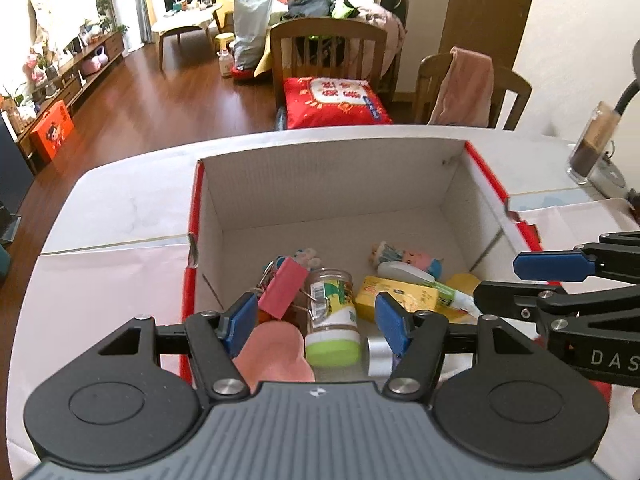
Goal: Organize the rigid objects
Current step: 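Lift both tools out of the box back toward the table items, then grasp the green highlighter with the left tool while the right tool grasps the light blue eraser, then carry the highlighter and blue eraser over the red box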
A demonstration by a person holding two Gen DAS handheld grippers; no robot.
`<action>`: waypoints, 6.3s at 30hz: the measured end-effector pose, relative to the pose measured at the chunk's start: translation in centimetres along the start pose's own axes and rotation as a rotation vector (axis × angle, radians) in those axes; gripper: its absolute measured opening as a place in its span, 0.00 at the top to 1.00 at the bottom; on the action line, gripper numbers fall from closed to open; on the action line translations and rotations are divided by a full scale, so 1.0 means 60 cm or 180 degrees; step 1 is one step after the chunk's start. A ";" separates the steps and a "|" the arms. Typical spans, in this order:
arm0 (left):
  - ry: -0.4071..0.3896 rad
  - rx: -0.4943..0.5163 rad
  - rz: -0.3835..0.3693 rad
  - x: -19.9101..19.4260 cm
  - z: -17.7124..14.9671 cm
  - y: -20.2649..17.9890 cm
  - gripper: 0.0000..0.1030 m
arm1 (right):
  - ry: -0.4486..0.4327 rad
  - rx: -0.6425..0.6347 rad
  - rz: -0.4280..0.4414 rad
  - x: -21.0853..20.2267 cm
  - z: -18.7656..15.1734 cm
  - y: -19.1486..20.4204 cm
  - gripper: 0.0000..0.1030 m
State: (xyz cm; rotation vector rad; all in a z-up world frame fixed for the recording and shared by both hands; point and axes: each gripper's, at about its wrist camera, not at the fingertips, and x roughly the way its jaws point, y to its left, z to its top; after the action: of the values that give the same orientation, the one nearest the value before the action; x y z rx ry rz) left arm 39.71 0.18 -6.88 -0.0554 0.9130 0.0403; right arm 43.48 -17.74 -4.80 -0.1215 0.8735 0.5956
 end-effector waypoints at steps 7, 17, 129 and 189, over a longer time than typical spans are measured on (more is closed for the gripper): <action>-0.0153 0.0032 -0.0080 -0.068 -0.032 0.006 0.37 | -0.0155 -0.0064 0.0025 -0.059 -0.032 0.039 0.49; -0.0350 0.0137 -0.0184 -0.152 -0.103 0.019 0.27 | -0.0327 0.0030 0.0007 -0.136 -0.095 0.069 0.38; -0.0056 0.0503 -0.0504 -0.084 -0.285 -0.141 0.84 | -0.0135 -0.0325 -0.0189 -0.080 -0.314 0.040 0.70; -0.0230 0.0299 0.0113 0.028 0.040 -0.044 0.84 | -0.0338 -0.0474 -0.0307 0.045 0.016 -0.034 0.70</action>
State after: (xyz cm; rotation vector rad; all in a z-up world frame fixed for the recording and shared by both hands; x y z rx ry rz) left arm 42.82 -2.31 -6.67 0.0493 0.8425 0.0320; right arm 46.58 -17.89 -6.48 -0.2634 0.7161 0.5713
